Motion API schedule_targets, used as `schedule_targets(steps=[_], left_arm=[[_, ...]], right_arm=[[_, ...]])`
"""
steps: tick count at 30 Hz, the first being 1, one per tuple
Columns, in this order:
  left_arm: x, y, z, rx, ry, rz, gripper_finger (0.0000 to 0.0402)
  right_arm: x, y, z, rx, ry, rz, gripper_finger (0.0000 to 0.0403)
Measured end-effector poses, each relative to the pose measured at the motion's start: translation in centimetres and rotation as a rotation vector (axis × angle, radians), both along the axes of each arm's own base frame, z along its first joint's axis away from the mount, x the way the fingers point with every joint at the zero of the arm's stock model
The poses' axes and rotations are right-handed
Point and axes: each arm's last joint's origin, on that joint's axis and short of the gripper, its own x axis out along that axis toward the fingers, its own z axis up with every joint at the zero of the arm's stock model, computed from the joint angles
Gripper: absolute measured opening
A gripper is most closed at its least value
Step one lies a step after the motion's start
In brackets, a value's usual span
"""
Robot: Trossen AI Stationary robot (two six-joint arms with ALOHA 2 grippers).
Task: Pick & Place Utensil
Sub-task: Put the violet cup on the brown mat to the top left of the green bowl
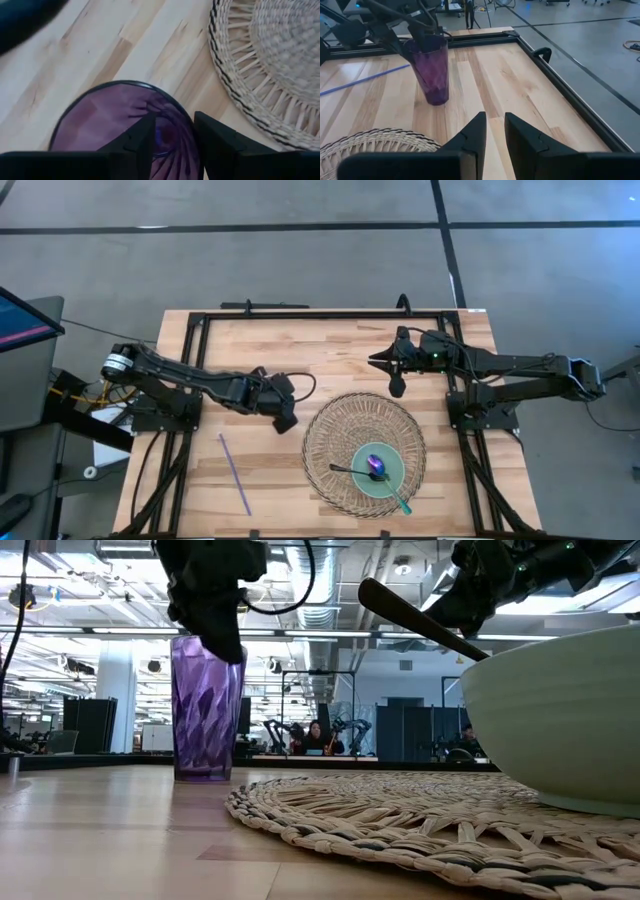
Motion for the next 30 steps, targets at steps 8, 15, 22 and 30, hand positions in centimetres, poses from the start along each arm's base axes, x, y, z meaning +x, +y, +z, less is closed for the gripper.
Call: schedule_targets(steps=[8,15,22,30], left_arm=[[-0.1,0.0,-0.8,0.004,0.018,-0.006,0.0084],[1.0,-1.0,0.1,-0.035,-0.144,-0.033,0.0017],[3.0,-2.0,2.3,-0.130,-0.423,-0.149,0.0029],[3.7,-2.1,3.5,-0.079,-0.542,-0.238,0.0029]], right_arm=[[0.0,0.0,0.0,0.000,-0.001,0.000,0.0063],[0.0,0.0,0.0,0.000,-0.001,0.000,0.0063],[0.0,0.0,0.0,0.046,-0.012,-0.017,0.0063],[0.0,0.0,0.0,0.047,-0.012,-0.018,0.0063]])
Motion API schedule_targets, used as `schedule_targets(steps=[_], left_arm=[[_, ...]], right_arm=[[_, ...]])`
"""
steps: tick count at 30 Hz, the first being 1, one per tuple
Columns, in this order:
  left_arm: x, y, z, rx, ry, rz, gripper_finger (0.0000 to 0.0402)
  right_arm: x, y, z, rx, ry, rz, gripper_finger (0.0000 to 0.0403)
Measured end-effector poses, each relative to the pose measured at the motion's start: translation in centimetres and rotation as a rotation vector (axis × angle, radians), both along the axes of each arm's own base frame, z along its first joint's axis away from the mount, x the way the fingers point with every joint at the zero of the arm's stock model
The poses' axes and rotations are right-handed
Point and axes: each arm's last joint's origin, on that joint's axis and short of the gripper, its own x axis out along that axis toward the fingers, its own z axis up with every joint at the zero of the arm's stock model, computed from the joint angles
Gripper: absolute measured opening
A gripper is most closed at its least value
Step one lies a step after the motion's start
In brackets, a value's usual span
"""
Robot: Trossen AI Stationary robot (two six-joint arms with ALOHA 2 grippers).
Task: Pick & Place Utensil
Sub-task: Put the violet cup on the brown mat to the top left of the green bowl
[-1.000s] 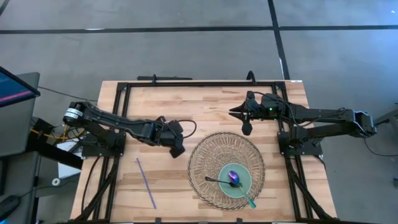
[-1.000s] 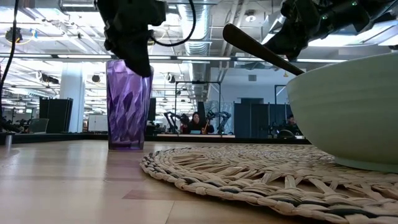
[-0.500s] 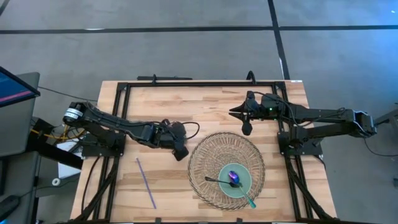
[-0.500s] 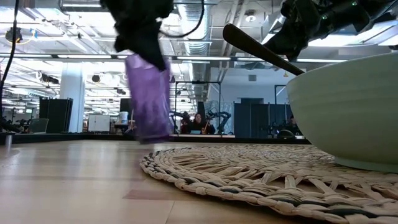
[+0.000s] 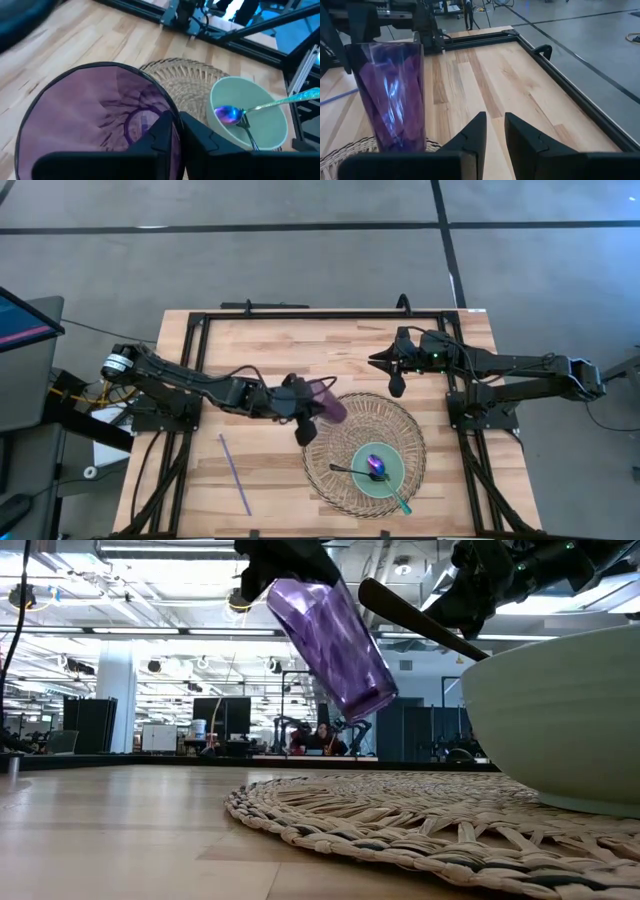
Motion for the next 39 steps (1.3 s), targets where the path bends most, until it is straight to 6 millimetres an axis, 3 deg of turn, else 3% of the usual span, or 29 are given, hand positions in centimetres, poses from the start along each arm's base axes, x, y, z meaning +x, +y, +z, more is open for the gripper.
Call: schedule_targets(steps=[4,8,14,20,32,39], left_arm=[[0.6,-0.2,0.5,0.001,-0.028,-0.023,0.0033],[2.5,-0.9,1.6,0.067,-0.045,-0.081,0.0028],[5.6,-1.8,0.3,0.140,0.068,-0.167,0.0029],[5.3,-1.6,-1.1,0.187,0.225,-0.133,0.0030],[4.8,-1.4,-3.2,0.166,0.286,-0.123,0.0033],[5.0,-1.2,-3.5,0.167,0.283,-0.120,0.0059]], right_arm=[[0.0,0.0,0.0,0.000,0.000,0.000,0.0063],[0.0,0.0,0.0,0.000,-0.003,0.000,0.0063],[0.0,0.0,0.0,0.028,-0.003,-0.010,0.0063],[-0.1,0.0,-0.4,0.034,0.038,-0.009,0.0063],[-0.2,0.1,-0.6,0.061,0.051,-0.018,0.0063],[-0.2,0.1,-0.6,0.062,0.052,-0.018,0.0063]])
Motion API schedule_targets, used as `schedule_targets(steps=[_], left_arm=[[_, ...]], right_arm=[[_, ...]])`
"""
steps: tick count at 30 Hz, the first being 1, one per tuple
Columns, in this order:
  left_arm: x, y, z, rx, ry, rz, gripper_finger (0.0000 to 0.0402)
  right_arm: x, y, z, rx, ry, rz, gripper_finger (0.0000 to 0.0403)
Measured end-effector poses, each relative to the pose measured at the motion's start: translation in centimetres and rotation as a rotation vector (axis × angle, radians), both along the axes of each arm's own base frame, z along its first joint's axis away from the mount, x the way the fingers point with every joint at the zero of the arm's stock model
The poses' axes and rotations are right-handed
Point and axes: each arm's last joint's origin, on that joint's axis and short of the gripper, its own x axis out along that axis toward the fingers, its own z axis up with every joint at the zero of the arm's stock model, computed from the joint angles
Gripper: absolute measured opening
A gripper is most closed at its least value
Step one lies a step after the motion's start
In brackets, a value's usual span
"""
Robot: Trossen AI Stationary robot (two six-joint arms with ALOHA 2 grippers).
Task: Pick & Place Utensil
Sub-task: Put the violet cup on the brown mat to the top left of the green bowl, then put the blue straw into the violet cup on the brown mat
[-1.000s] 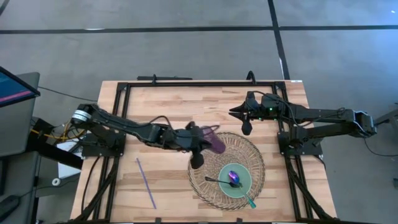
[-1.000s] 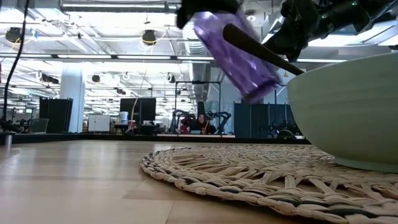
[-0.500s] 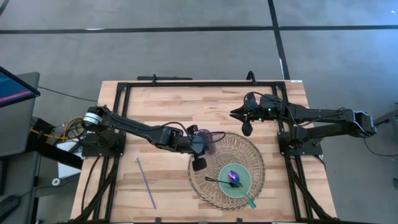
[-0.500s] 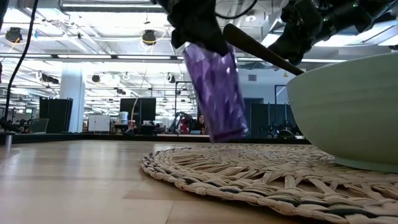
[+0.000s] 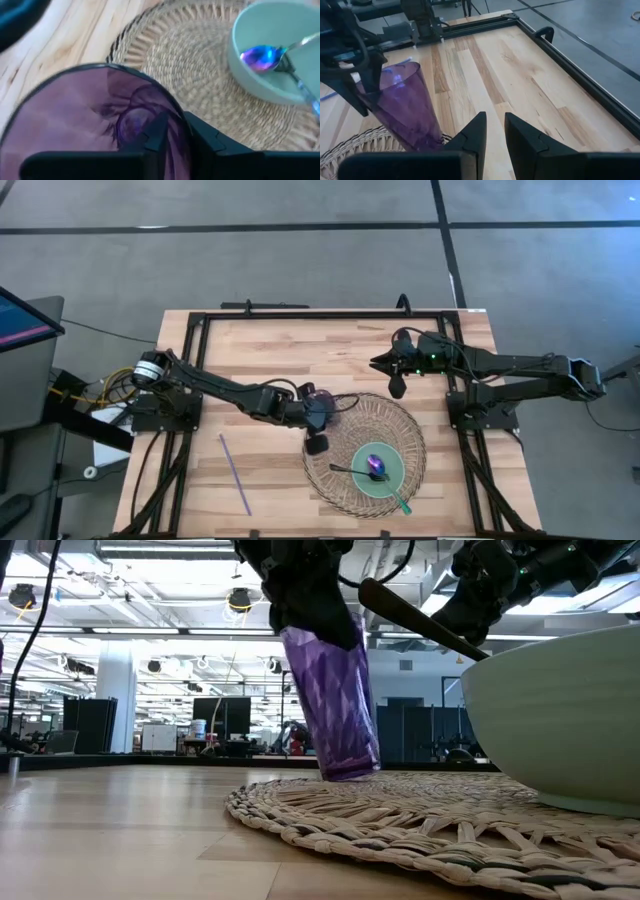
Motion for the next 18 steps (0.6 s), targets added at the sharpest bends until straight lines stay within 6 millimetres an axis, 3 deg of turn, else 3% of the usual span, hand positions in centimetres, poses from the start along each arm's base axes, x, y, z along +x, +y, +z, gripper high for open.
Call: schedule_targets(steps=[7,18], left_arm=[[0.6,0.0,0.8,0.040,-0.093,-0.042,0.0084],[1.0,-0.1,1.6,0.104,-0.183,-0.060,0.0086]], right_arm=[[0.1,0.0,-0.2,0.002,0.010,0.000,0.0063],[1.4,-0.2,-1.6,0.017,0.080,0.006,0.0063]])
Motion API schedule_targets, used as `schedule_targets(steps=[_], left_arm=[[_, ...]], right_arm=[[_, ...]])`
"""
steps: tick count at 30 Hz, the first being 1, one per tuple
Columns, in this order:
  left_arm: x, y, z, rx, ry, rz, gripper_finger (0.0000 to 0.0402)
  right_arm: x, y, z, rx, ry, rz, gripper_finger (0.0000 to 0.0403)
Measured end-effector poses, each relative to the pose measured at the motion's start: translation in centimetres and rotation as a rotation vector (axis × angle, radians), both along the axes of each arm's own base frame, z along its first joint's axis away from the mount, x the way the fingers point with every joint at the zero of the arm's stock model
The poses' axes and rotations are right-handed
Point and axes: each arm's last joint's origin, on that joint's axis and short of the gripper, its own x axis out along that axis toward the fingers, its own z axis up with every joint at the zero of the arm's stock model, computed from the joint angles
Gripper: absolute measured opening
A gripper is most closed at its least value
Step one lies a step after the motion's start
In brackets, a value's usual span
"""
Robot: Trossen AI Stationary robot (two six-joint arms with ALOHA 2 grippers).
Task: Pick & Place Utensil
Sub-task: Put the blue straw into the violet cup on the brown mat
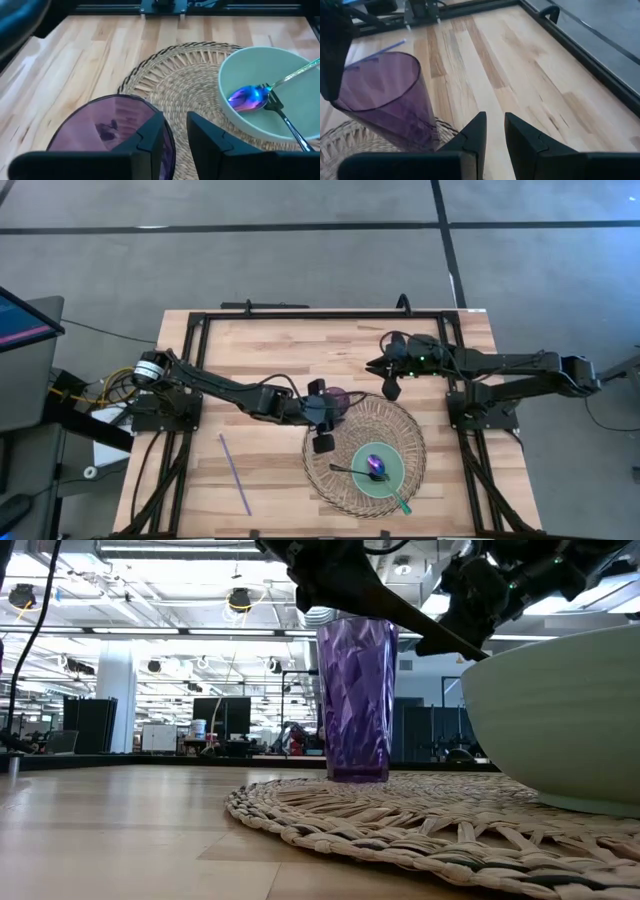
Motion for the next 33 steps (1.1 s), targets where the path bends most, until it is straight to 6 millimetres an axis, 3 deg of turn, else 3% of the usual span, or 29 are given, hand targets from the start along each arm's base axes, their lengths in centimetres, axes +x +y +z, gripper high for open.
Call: schedule_targets(steps=[5,14,18,23,28,33], left_arm=[[-0.1,-0.1,0.6,-0.008,-0.037,-0.001,0.0086],[-2.1,0.3,3.8,-0.043,-0.140,-0.001,0.0086],[-3.8,0.1,5.2,-0.042,-0.167,0.048,0.0086],[-7.1,0.5,5.7,-0.046,-0.080,0.272,0.0086],[-10.8,1.1,4.9,-0.303,0.034,0.478,0.0086],[-13.5,0.5,1.8,-0.708,0.247,0.576,0.0086]], right_arm=[[0.1,0.0,-0.1,-0.006,0.000,0.003,0.0063],[-0.1,0.0,0.3,-0.012,-0.018,0.005,0.0063],[-0.1,0.0,0.3,-0.012,-0.015,0.006,0.0063],[-0.1,0.1,0.2,-0.012,-0.015,0.006,0.0063],[-0.1,0.1,0.2,-0.011,-0.015,0.006,0.0063],[-0.1,0.1,0.3,-0.011,-0.015,0.006,0.0063]])
